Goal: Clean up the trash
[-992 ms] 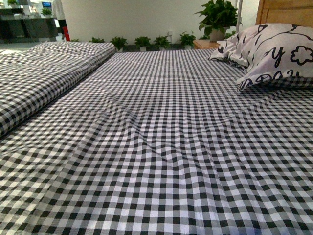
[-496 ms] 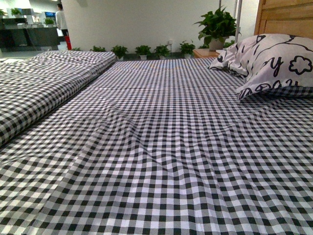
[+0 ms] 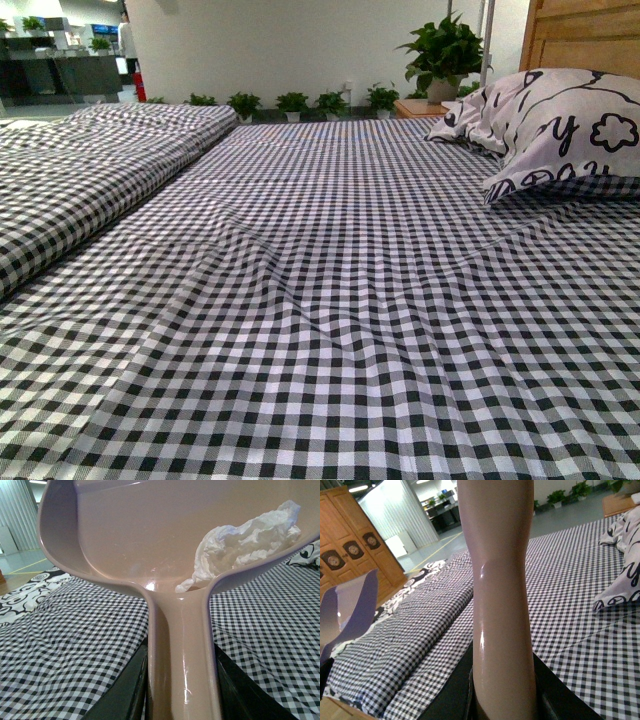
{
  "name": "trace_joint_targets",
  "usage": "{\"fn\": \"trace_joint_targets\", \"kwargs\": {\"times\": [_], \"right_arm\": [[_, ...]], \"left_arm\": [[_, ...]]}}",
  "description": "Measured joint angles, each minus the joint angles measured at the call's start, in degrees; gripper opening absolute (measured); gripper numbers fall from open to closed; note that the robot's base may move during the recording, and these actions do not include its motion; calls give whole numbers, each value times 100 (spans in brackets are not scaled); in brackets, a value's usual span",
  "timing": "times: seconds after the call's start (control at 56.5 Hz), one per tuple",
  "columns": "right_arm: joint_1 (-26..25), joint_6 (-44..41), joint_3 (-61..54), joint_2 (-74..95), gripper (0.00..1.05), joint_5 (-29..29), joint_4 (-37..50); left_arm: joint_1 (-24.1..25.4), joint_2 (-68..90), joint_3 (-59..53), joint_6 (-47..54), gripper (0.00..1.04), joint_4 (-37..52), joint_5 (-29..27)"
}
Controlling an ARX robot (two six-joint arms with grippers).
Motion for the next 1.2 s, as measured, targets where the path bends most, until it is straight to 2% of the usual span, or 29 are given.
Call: {"fn": "trace_joint_targets", "kwargs": {"times": [1.205], "right_arm": [[0, -7, 0, -2, 19, 9, 0]], "left_arm": [[-11, -2, 0, -9, 28, 0, -4]]}}
